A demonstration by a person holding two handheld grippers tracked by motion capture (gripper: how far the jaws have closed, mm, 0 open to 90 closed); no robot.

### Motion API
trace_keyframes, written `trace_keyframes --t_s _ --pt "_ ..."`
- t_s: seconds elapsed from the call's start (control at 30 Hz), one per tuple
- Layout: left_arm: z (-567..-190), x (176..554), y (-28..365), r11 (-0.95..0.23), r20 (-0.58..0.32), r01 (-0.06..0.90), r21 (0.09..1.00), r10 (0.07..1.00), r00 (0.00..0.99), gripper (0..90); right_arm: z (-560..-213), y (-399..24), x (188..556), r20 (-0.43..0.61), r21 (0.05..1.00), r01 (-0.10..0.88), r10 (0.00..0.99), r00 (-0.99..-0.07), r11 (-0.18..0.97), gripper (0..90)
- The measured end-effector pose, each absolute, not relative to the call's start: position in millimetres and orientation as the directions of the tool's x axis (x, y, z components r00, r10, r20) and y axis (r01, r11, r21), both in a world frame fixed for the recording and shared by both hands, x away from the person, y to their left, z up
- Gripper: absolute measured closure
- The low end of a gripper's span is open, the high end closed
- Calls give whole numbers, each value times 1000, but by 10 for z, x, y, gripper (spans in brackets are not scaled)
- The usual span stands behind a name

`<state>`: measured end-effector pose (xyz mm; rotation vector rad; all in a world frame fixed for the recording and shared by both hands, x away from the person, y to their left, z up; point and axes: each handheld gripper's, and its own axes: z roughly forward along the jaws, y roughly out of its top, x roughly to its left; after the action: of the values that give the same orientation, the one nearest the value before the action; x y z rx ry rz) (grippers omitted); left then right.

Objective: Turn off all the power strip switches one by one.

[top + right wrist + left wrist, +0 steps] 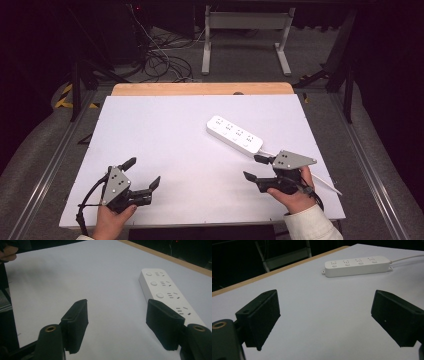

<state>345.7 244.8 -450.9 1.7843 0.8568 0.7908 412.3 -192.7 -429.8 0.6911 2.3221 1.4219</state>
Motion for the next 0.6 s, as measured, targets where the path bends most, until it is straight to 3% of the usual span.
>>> trace_keyframes --t_s 0.6 --pt "-4508 3455 2451 -285 137 200 937 830 540 92 -4056 -1887 4545 1 873 289 590 -807 394 459"
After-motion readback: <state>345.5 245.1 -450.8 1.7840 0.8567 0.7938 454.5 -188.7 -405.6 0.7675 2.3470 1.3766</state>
